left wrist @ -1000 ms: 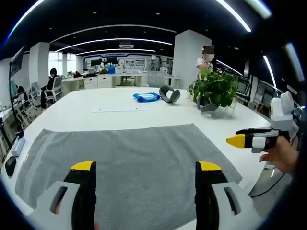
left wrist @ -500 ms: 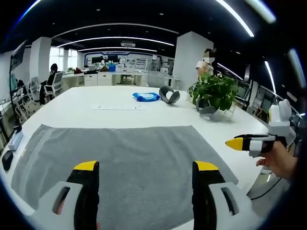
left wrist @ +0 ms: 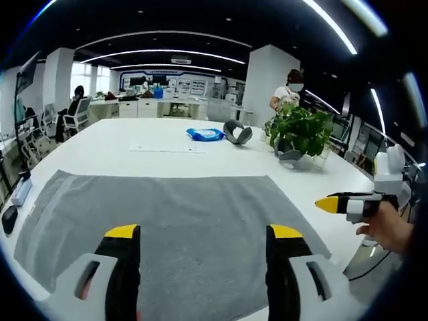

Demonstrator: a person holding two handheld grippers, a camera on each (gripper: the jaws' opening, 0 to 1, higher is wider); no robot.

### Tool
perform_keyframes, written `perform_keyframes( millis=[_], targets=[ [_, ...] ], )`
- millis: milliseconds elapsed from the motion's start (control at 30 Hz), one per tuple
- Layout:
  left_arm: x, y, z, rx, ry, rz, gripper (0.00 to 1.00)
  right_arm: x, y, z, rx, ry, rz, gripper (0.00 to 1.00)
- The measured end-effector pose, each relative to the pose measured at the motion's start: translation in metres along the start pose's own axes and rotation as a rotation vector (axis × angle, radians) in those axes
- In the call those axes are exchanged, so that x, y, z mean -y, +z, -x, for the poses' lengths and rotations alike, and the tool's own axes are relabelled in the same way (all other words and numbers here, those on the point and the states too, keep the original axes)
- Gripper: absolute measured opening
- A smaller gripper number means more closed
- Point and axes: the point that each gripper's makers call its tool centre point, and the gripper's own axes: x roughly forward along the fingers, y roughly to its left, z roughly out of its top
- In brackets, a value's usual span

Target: Fold the towel on the table until its edges align and the towel forms a compact rectangular stack.

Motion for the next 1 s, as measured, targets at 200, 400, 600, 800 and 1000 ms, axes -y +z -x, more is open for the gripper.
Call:
perform_keyframes(
  millis=[200, 400, 600, 800, 1000],
  targets=[
    [0.000, 0.001, 0.000, 0.004, -0.001, 0.006, 0.78, 0.013, -0.010, -0.002, -0.042, -0.038, -0.021, 0.47],
    [0.002, 0.002, 0.000, 0.004, -0.016, 0.014, 0.76, 0.020, -0.025, -0.005, -0.102, -0.053, -0.078, 0.39],
    [0.002, 0.002, 0.000, 0.006, -0.017, 0.017, 0.75, 0.021, -0.049, -0.008, -0.209, -0.068, -0.088, 0.37],
    [0.000, 0.003, 0.000, 0.012, -0.012, 0.025, 0.75, 0.028, -0.064, -0.010, -0.264, -0.081, -0.122, 0.32],
    [-0.001, 0.003, 0.000, 0.010, -0.010, 0.026, 0.74, 0.026, -0.079, -0.010, -0.335, -0.078, -0.116, 0.30]
  ],
)
